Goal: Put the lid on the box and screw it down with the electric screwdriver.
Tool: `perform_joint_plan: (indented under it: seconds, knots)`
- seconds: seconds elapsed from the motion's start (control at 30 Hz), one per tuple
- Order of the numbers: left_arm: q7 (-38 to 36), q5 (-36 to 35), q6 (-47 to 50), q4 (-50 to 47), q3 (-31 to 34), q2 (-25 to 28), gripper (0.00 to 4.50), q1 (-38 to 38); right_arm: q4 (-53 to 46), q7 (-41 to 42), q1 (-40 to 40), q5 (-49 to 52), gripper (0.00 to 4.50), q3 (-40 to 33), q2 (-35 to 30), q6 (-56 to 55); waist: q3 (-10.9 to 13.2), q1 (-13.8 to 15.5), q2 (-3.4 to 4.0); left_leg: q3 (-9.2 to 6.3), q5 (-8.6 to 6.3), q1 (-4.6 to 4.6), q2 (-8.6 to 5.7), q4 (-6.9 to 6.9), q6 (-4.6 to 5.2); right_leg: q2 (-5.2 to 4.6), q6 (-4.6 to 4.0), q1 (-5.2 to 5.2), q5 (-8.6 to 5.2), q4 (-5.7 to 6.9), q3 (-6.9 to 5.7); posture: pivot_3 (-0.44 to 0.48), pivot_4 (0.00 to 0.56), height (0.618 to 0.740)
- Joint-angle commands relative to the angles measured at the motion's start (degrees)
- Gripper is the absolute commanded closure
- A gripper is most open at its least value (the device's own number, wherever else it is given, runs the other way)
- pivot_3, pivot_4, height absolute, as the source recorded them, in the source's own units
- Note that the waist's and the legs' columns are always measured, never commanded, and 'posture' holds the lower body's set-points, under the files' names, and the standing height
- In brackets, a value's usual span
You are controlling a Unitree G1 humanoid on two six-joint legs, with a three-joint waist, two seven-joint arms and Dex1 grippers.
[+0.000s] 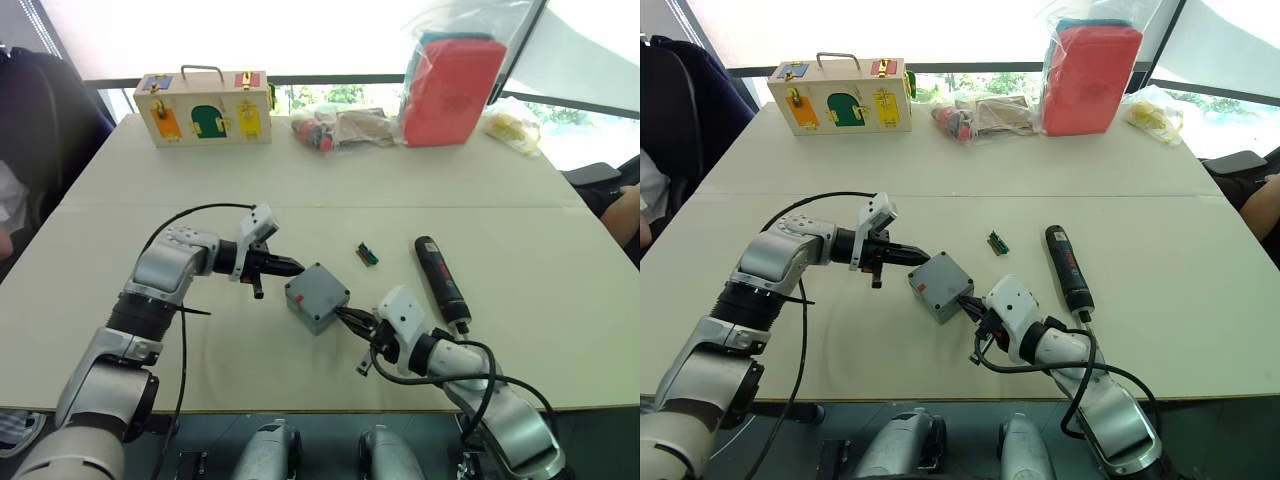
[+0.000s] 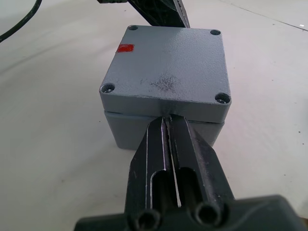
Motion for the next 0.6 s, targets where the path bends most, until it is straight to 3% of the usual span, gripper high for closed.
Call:
perform_joint_plan:
  seconds: [0.03,0.6]
  knots:
    - [-1.46,-0.73,-0.06,-2.5,-0.89,-0.51,4.5,-0.05,-2.34,-0.38,-0.98,0.99,4.43,-1.41,0.54,-1.42,0.0,0.01,0.0,0.0,0.0,0.0,0.0,0.0,0.0,0.0,0.0,0.0,0.0,0.0,0.0,0.0,0.15,0.74]
    - [-0.65,-0.36,0.97,-4.09,-0.93,-0.34,4.5,0.13,-2.37,-0.28,-0.9,0.79,4.43,-0.34,1.11,-1.43,0.0,-0.01,0.0,0.0,0.0,0.0,0.0,0.01,0.0,0.01,0.0,0.01,0.0,0.01,0.0,0.0,0.15,0.74]
